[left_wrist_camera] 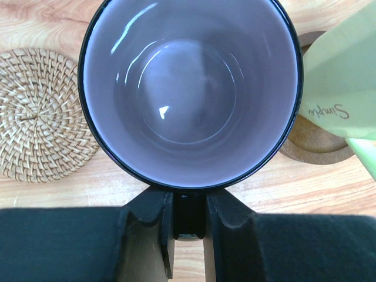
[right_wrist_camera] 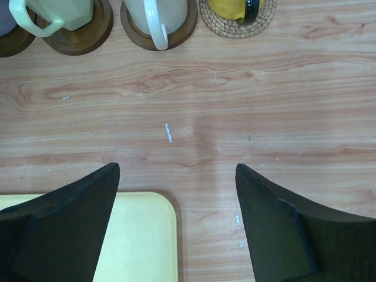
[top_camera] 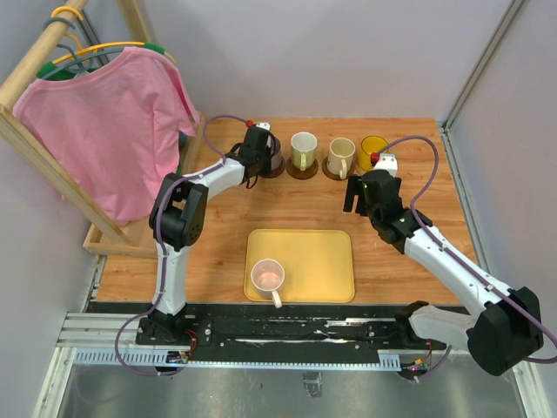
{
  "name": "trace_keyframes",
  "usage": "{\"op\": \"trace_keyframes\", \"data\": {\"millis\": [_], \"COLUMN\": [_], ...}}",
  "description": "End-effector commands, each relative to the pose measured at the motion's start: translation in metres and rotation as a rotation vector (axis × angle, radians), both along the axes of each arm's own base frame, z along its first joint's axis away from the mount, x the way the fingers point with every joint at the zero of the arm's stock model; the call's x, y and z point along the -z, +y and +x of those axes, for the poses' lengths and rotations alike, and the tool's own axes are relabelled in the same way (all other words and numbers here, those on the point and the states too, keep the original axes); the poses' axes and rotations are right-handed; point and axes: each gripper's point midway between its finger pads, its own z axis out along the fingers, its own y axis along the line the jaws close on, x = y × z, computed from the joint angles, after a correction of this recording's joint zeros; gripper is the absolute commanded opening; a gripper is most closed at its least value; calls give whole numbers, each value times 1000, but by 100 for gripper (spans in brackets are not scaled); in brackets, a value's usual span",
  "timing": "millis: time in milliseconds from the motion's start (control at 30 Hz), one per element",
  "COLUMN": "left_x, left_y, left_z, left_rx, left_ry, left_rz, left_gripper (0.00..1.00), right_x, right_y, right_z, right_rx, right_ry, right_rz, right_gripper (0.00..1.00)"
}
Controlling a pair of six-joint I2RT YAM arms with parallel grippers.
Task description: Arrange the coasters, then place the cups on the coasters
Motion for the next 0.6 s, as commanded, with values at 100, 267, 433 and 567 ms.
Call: {"op": "trace_keyframes", "data": {"millis": [100,267,433,567], "left_x": [-36,-35,-34,-36], "left_y": [2,4,2,-2], "left_z": [-1,-4,-6,-7], "left_rx": [-17,-21,-7,9], "left_ry": [-44,-33,-17,-16], "left_rz": [27,34,28,17], "left_gripper": [1,1,15,34], "right_x": [-7,-5,-4,-3], "right_y": [-3,0,2,4], "right_z": [8,8,8,8], "right_rx": [26,17,9,2], "right_ry": [-16,-8,-2,2], "right_rz": [42,52,60,66], "right_gripper": [81,81,81,81]}}
